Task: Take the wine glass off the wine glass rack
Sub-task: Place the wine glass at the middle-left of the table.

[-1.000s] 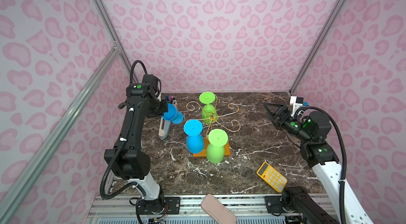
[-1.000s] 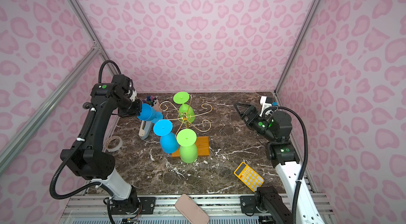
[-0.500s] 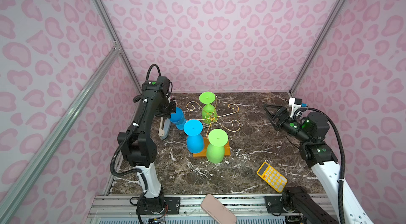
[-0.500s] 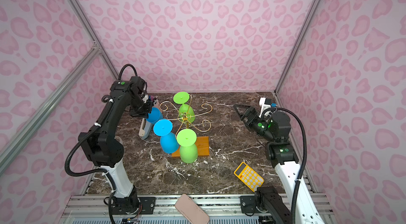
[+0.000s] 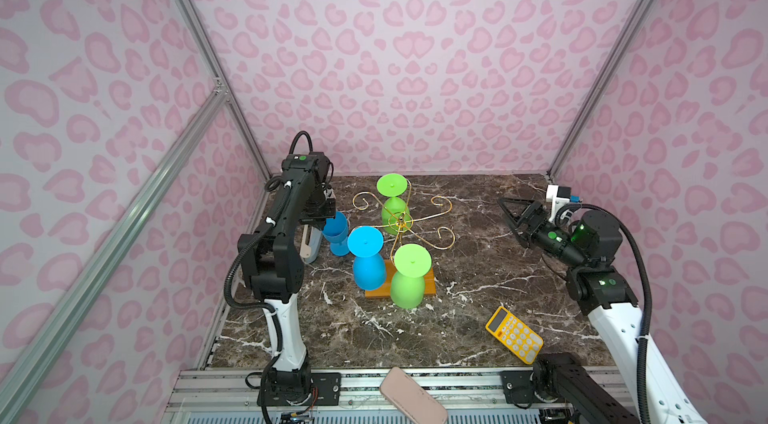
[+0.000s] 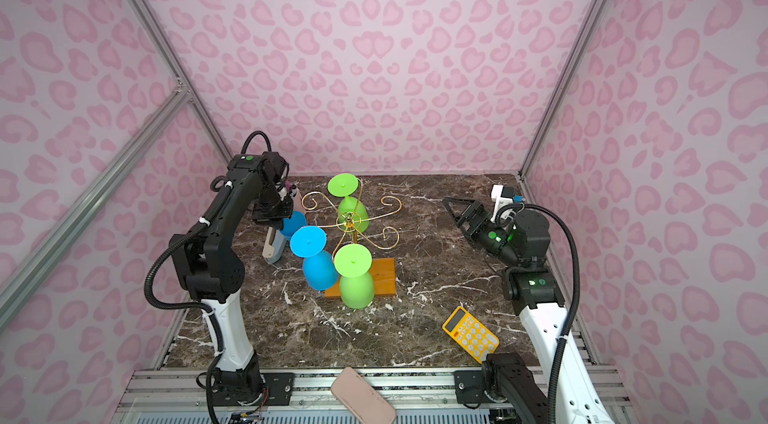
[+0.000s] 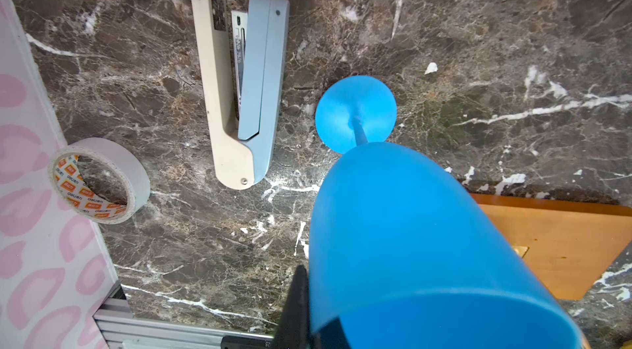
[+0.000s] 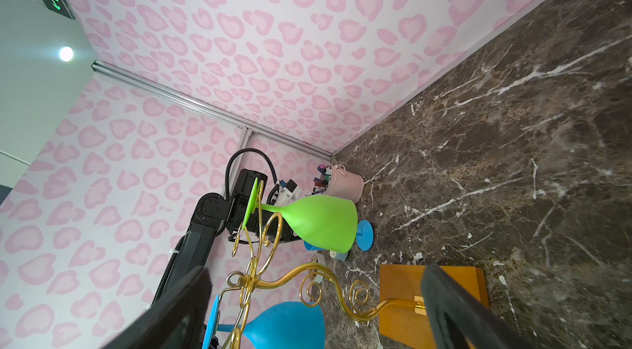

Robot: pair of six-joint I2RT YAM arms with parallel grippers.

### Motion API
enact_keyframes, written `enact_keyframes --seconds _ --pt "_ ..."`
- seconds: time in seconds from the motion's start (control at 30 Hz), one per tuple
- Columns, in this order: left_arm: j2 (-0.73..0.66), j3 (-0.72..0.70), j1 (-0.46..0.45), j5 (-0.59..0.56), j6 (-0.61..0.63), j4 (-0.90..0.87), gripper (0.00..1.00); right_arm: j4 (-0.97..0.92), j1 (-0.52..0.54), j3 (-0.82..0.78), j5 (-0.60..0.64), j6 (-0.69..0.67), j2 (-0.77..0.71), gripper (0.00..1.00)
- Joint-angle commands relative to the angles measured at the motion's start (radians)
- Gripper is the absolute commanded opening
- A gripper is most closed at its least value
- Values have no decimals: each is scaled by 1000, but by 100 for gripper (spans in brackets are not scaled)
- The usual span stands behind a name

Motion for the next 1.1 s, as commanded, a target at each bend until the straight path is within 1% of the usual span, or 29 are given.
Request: enact_keyframes --seconds 0.0,0.17,0.23,0.33,0.37,0.4,0.5,0.6,0.63,0.7,0.73,0.8,0.9,1.0,1.07 --pt "15 12 1 -6 -2 -26 11 35 -4 -1 -16 -2 -2 97" --pt "32 26 0 -5 -1 -35 23 43 -14 -2 -22 3 1 98" --pt "33 26 -1 -7 -1 -37 31 44 -16 -1 -25 2 -1 98" --pt "18 27 0 -1 -1 -32 35 40 -19 -1 -30 -6 -2 97" --pt "11 29 1 2 -1 -29 35 35 -20 1 -30 -11 -4 97" --pt "4 30 0 5 -2 -26 42 28 -19 3 -27 -19 -5 97" --pt "-22 42 0 11 -1 -22 53 -22 -19 17 -16 -68 -11 97" --pt "-55 54 0 18 -4 -7 70 -58 -19 41 -18 -139 -23 97" --pt "-69 59 1 22 -7 -1 80 -80 -19 53 -19 -181 -28 96" --pt "-102 60 2 30 -14 16 88 -167 -18 85 3 -288 -42 95" --pt "-120 60 5 39 -18 25 97 -204 -18 95 20 -339 -55 95" --pt "-148 60 8 64 -23 36 98 -236 -17 88 40 -399 -84 94" --pt "-190 48 11 72 -32 59 98 -192 -3 35 37 -426 -136 90" --pt "-246 28 13 83 -45 98 98 -160 43 -9 53 -451 -186 88" --pt "-287 21 17 102 -54 124 98 -158 99 -25 78 -481 -208 84"
